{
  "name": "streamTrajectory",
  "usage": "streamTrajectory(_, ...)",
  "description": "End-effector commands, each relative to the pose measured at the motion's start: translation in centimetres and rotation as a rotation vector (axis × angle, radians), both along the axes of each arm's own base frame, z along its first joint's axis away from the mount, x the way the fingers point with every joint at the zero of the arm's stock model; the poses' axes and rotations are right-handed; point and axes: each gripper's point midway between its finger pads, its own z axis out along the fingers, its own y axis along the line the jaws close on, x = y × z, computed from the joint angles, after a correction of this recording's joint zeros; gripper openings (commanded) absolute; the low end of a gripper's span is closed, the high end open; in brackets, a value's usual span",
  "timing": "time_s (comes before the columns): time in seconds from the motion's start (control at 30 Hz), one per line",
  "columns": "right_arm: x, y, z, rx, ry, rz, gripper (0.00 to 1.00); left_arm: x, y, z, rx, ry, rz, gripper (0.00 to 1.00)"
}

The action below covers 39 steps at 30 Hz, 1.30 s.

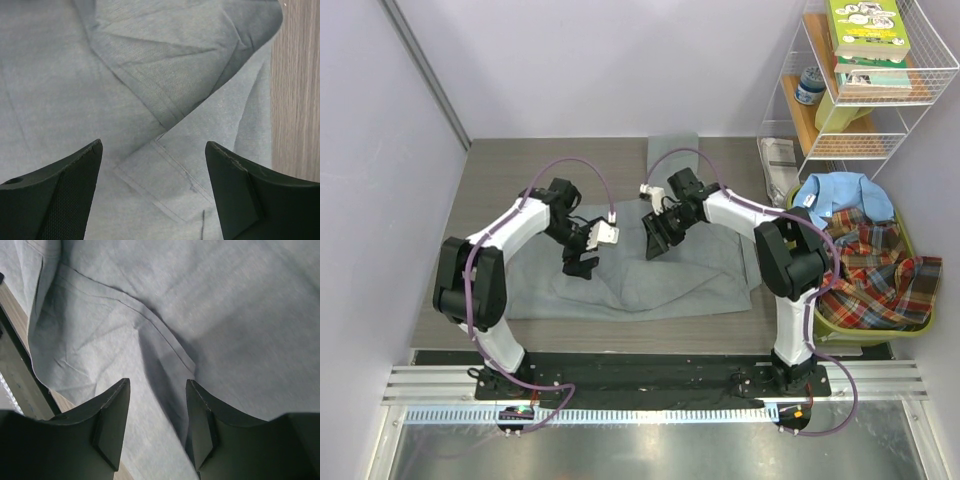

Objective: Fold and stack the long sleeve shirts
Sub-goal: Fold the shirt

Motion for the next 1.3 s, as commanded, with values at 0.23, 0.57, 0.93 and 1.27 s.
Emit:
streamTrajectory(0.23, -0.4, 3.4, -0.4, 0.06, 0.018, 0.036, 0.51, -2.6, 0.7, -2.5, 0.058, -0.107, -0.288, 0.77)
streamTrajectory(0.57, 0.6, 2.8, 1.4, 0.051, -0.053, 0.018, 0.01, -4.9, 2.8, -0.8, 0.118, -0.137, -0.278, 0.27)
streamTrajectory(0.93, 1.4, 1.4, 2.8, 0.071, -0.087, -0.02, 0.01, -8.9, 5.9, -0.7, 0.174, -0.311, -0.198, 0.0)
streamTrajectory(1.27, 0.9, 1.5, 1.7, 0.064, -0.019, -0.033, 0.42, -10.8, 5.7, 1.3, 0.129, -0.327, -0.157, 0.0)
